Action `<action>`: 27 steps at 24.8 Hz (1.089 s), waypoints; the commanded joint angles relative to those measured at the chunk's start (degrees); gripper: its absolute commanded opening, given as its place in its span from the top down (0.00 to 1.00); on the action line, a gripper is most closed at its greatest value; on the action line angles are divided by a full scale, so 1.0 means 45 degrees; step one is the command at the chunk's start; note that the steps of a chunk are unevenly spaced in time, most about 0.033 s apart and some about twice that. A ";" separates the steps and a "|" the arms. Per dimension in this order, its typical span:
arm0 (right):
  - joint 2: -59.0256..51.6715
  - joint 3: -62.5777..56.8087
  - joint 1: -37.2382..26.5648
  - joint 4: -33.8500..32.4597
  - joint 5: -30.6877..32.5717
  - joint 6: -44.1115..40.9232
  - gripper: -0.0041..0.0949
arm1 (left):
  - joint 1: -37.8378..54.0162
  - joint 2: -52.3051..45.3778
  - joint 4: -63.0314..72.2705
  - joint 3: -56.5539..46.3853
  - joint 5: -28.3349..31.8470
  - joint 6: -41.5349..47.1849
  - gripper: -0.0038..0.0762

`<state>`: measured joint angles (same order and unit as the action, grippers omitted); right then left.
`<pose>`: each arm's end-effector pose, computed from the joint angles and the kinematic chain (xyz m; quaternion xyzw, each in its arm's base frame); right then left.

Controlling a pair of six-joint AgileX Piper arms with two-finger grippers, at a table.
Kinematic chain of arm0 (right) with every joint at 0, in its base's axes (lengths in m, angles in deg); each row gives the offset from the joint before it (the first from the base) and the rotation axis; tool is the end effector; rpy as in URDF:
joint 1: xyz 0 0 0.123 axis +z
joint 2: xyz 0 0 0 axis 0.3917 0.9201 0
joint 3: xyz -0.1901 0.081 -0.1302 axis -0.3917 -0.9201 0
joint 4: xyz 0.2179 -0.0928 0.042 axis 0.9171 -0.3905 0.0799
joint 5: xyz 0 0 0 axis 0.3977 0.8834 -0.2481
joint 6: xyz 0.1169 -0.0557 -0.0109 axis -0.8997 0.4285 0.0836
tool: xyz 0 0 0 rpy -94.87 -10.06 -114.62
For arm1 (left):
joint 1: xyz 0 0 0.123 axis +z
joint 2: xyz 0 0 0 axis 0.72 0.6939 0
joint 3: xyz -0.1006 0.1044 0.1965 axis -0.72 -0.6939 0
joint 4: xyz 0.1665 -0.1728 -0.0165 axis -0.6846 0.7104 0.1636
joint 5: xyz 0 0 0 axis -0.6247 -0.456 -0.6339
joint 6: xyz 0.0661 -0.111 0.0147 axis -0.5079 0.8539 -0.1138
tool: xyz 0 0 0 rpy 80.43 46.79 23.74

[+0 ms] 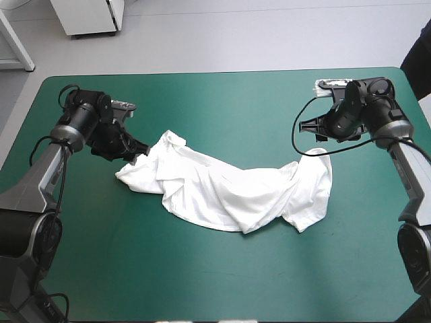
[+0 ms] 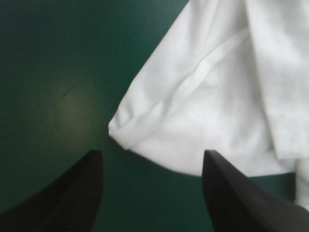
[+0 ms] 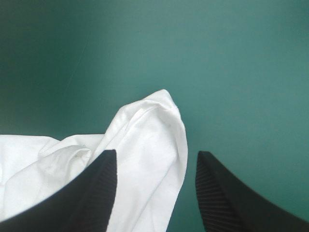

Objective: Fold the cloth

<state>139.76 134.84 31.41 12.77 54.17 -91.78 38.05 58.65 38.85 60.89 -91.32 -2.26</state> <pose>0.3663 0.0504 0.2605 -0.0224 0.9744 0.0143 0.2233 0.3569 -0.0478 0.2148 0.1186 0.9872 0.0073 0.1062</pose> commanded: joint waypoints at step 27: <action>-0.0692 -0.0112 -0.0117 -0.0189 0.0895 0.0059 0.51 | 0.0941 0.1304 0.0252 -0.1655 0.2300 0.0821 0.97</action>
<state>139.69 134.28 31.41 12.52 57.24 -91.78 42.11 65.26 42.87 53.06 -83.65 0.74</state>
